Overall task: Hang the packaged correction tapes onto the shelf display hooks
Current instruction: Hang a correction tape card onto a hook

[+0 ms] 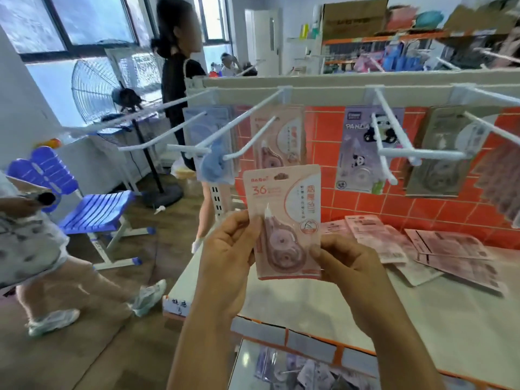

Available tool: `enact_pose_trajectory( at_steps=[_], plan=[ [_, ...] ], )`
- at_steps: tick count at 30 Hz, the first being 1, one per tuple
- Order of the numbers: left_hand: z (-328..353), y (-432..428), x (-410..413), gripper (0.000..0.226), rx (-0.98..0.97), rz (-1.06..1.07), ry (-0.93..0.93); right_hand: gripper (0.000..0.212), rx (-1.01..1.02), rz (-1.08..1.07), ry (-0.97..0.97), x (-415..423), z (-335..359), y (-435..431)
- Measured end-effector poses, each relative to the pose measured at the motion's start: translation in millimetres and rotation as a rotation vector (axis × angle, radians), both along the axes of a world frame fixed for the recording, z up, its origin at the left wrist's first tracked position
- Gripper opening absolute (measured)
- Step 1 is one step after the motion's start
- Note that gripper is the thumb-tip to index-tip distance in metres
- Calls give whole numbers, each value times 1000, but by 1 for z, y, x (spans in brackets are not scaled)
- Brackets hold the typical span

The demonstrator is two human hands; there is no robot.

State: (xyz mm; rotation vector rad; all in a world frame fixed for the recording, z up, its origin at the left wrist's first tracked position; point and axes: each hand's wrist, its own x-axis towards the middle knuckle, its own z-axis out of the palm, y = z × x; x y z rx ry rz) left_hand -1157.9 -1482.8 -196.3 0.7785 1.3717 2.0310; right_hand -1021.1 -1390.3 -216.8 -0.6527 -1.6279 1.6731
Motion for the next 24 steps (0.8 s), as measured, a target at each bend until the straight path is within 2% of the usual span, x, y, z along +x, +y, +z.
enact_pose_trajectory(
  at_steps=[5, 12, 19, 24],
  plan=[
    [2, -9, -23, 28, -3, 6, 11, 14, -28, 82, -58, -22, -2, -6],
    [13, -9, -37, 28, 5, 32, 25, 23, 34, 21, -42, -38, 0, -14],
    [25, -3, -42, 18, 97, -14, -4, 16, 32, 44, -42, -42, 5, -16],
    [33, -8, -42, 24, 145, -11, -4, 17, 63, 90, -56, -46, 7, -18]
  ],
)
